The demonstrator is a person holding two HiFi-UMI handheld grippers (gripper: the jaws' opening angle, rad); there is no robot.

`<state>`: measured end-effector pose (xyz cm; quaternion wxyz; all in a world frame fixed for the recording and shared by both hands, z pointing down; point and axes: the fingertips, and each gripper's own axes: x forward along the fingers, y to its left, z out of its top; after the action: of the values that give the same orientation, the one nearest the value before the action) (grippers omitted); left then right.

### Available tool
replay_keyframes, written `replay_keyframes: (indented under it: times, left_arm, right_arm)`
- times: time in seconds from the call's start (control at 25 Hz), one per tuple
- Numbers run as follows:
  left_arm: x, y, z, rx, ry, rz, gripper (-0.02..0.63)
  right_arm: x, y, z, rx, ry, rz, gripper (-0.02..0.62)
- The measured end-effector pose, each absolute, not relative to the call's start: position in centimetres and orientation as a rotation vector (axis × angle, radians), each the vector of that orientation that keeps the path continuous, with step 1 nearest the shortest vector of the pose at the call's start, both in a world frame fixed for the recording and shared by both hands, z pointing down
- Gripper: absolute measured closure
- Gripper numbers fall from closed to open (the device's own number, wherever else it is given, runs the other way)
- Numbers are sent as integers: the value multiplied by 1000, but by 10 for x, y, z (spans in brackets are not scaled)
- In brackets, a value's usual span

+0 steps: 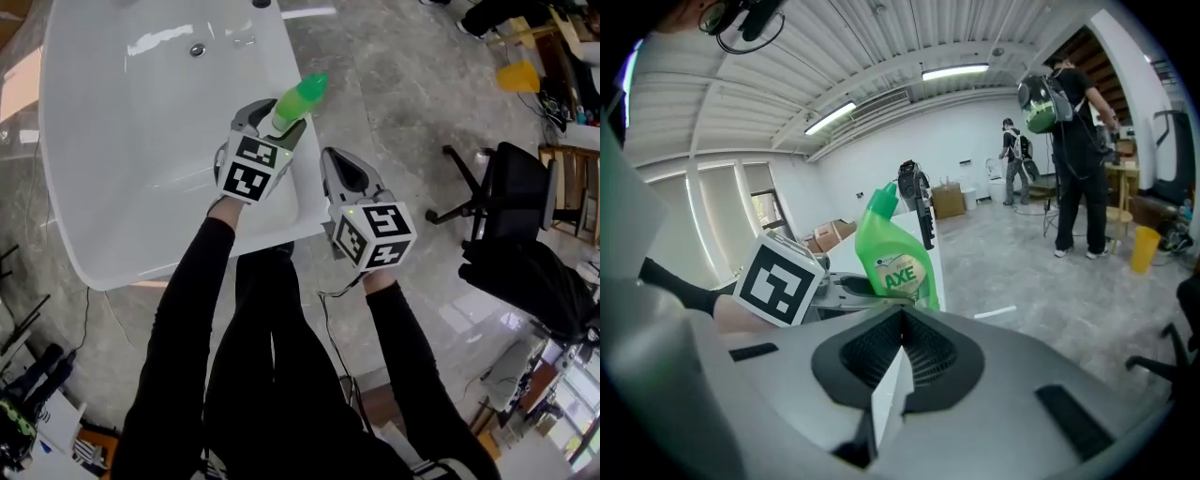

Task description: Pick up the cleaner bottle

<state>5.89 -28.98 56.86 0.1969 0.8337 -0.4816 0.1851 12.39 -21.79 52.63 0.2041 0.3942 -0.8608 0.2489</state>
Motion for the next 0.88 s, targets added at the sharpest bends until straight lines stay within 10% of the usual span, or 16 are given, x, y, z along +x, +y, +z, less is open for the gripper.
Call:
replay_keyframes:
  times: [0.88]
  left_arm:
    - [75,-311,585,2368,-1344,579,358]
  right_arm:
    - [123,-227,544,1110,-2367,722,594]
